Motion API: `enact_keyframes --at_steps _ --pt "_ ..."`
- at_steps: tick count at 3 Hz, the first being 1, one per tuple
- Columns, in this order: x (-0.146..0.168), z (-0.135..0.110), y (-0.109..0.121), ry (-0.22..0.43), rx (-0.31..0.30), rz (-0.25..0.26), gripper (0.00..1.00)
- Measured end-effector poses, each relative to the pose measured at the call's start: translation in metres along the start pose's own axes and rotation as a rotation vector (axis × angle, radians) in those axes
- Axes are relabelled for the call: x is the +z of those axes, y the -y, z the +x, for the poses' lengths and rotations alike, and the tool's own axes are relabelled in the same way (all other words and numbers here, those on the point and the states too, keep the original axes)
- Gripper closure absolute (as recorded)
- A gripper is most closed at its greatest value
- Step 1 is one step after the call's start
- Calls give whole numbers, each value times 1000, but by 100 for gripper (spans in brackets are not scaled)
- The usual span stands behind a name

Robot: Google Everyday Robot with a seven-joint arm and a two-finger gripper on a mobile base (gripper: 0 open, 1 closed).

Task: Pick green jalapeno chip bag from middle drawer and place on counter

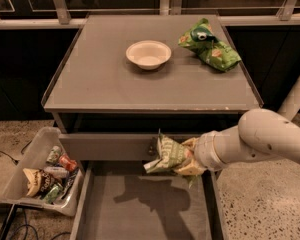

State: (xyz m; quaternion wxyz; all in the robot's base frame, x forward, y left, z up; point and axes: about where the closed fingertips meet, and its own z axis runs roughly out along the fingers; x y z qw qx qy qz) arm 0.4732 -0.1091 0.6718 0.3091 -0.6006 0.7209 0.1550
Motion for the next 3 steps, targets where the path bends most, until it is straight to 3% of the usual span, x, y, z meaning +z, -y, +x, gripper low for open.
enact_keyframes --at_steps 1,2,3 --pt "-46 -50 26 -35 -35 104 100" --pt "-95 -100 40 -47 -82 171 100" --pt "-95 -104 40 -57 -94 168 100"
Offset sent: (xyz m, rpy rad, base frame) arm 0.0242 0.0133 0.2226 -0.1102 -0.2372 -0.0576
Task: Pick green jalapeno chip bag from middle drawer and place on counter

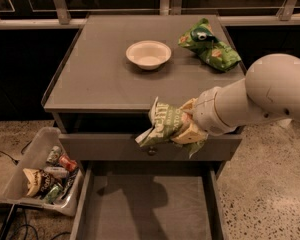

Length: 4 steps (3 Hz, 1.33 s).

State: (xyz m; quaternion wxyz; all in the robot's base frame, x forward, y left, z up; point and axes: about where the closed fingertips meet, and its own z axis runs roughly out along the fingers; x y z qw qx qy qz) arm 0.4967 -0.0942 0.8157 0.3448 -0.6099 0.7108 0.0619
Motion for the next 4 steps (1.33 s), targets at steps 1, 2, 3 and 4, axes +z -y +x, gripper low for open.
enact_keyframes --at_steps 1,2,3,4 --pt "-18 -38 20 -13 -66 28 100" --pt "-48 -106 47 0 -182 83 100" --pt "-48 -106 47 0 -182 83 100" --pt "-51 -118 69 24 -199 151 100"
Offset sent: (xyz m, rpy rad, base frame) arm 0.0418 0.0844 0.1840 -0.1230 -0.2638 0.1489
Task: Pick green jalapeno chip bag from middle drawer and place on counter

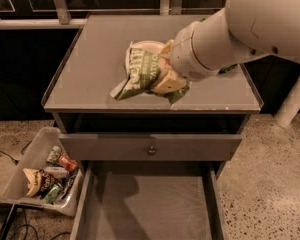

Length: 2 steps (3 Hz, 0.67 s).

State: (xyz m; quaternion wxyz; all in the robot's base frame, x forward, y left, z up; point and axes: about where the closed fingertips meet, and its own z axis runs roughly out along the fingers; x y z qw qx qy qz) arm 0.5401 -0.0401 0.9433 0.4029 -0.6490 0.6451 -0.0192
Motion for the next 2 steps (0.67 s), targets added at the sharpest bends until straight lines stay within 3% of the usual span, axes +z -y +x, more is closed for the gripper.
enact_keyframes --at_steps 1,2 --pt "-1 -2 47 35 21 115 100" --pt "-8 23 77 76 91 219 100"
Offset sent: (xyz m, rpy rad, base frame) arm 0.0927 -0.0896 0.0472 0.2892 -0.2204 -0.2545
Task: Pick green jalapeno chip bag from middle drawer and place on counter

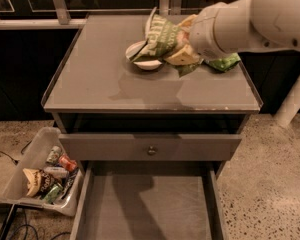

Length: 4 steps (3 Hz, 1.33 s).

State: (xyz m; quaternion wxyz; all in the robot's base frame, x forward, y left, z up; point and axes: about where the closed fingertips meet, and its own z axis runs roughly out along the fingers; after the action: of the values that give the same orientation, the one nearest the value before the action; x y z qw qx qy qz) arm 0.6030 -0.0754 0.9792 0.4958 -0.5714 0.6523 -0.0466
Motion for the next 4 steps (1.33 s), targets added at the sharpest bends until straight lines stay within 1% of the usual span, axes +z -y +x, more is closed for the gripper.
enact_keyframes --at_steps 1,2,3,4 --pt "-4 38 15 25 110 46 100" --pt "3 65 20 34 184 51 100" --pt "24 86 19 16 229 23 100" --pt "58 101 5 -23 243 -51 100"
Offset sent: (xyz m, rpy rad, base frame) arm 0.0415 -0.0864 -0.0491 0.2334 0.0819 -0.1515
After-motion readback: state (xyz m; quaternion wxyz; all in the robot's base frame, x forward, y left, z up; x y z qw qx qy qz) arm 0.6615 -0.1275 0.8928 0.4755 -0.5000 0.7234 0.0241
